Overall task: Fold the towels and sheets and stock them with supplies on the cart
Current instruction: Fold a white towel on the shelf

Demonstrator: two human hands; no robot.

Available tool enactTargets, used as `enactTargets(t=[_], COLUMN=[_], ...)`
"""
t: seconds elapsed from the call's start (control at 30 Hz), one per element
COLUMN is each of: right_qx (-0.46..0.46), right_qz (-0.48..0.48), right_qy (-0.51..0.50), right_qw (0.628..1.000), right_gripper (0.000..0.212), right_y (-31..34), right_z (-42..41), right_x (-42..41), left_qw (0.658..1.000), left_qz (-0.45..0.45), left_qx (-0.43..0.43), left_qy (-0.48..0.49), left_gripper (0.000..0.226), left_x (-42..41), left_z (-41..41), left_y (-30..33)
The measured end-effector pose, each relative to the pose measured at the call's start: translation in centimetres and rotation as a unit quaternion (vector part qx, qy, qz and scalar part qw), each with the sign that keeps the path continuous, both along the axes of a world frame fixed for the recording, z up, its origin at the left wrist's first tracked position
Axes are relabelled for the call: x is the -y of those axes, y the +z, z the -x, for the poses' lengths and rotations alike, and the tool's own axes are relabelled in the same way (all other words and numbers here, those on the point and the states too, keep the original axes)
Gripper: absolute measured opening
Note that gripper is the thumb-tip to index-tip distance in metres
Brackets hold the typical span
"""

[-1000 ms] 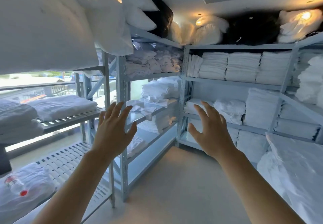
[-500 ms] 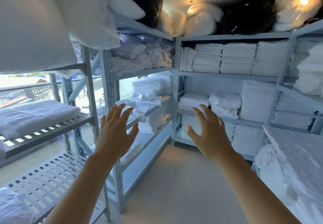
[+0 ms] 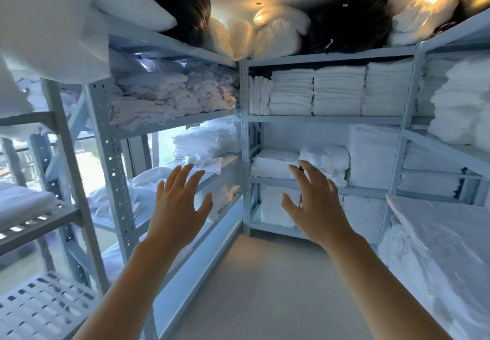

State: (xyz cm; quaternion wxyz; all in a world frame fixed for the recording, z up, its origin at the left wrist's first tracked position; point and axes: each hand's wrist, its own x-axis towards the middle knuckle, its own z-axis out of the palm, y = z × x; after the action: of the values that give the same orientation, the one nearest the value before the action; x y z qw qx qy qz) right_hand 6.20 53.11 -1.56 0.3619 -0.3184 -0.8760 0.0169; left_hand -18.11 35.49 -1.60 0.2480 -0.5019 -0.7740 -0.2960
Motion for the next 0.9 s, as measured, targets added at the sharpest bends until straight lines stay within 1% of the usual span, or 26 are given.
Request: enactTargets(t=[0.17,0.3,0.5,0.67,0.83,0.9], right_qx=[-0.001,-0.009,-0.005,0.002,0.009,0.013], right_qz=[0.017,0.023,0.035,0.046,0.048,0.046], right_qy=[-0.009,-0.014,-0.017,-0.007,0.001,0.0], right_qw=[1.0,1.0,0.999,0.999,0.999,0.999], right_gripper=[0.068,0.068,0.067,0.068,0.068,0.068], right_y=[0.1,0.2,-1.1,-1.8,-2.3,-2.6], right_z=[-1.4,-2.5,-2.0,1.1,6.0,8.4], right_x=[-8.5,-15.3,-22.5,-27.2,-31.8,-33.7], left_qw=[1.0,0.999,0.999,0.999,0.999,0.999], left_qz=[0.012,0.01,0.024,0.029,0.026,0.021], left_qx=[0.001,-0.003,-0.007,-0.005,-0.001,0.0], left_qy=[-0.015,-0.033,-0.034,-0.026,-0.024,-0.025], left_gripper=[0.053,0.058,0.054,0.054,0.054,0.058], left_x=[-9.7,-16.6,-24.0,-28.3,-32.7,-34.4], left_z=[-1.0,-2.3,-1.4,1.6,6.3,8.5], left_y=[0.1,0.2,-0.6,-1.4,-2.1,-2.5])
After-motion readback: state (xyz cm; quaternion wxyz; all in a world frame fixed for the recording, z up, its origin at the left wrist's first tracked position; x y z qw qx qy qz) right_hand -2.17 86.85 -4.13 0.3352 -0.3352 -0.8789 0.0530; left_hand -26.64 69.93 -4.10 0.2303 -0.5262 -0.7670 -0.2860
